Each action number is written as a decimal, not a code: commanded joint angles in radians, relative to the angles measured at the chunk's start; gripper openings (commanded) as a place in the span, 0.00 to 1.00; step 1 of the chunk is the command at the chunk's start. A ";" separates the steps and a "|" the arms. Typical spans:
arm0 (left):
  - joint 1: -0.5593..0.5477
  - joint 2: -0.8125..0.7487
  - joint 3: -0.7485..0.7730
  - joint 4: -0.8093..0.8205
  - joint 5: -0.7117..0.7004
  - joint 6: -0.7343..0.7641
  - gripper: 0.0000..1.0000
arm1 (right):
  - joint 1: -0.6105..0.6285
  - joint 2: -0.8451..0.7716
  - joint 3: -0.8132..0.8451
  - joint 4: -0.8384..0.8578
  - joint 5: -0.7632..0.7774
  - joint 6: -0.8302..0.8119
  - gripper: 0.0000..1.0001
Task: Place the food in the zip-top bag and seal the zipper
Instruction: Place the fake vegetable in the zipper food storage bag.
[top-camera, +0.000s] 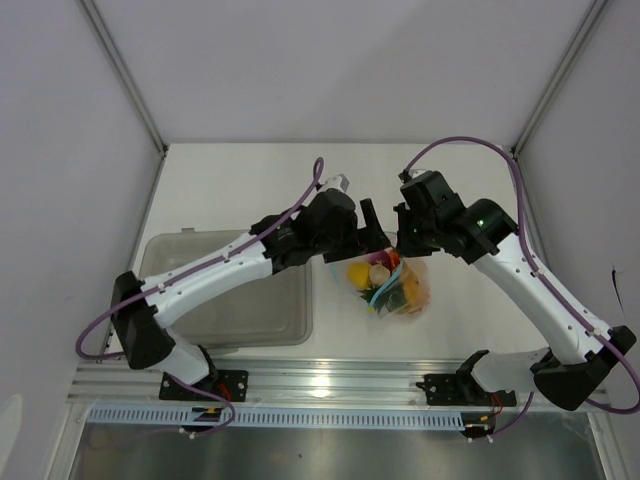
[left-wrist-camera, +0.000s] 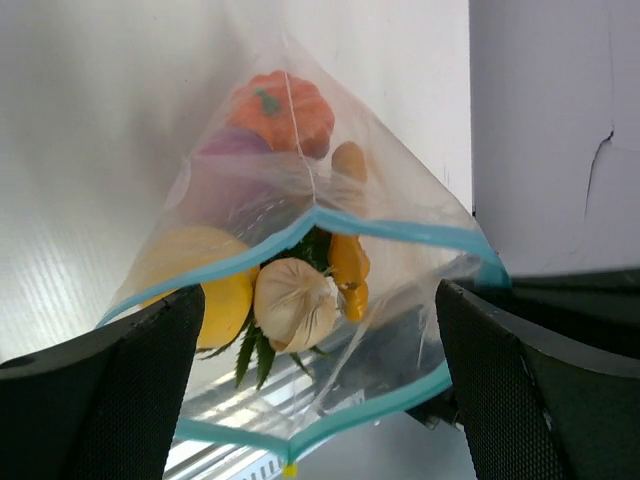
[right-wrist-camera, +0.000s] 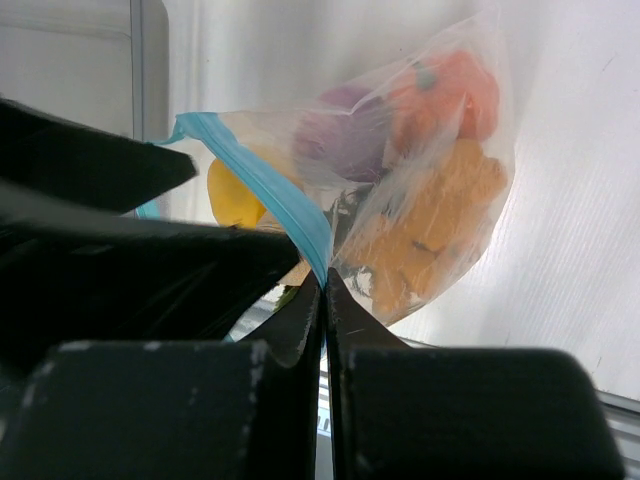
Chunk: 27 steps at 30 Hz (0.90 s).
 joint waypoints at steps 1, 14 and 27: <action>-0.008 -0.145 -0.054 0.052 -0.054 0.099 0.98 | -0.004 -0.028 0.033 -0.011 0.021 0.008 0.00; -0.002 -0.433 -0.433 0.284 -0.118 0.300 0.84 | -0.004 -0.042 0.019 -0.008 0.010 0.004 0.00; 0.087 -0.163 -0.254 0.281 0.156 0.491 0.80 | -0.004 -0.057 0.017 -0.022 -0.007 -0.002 0.00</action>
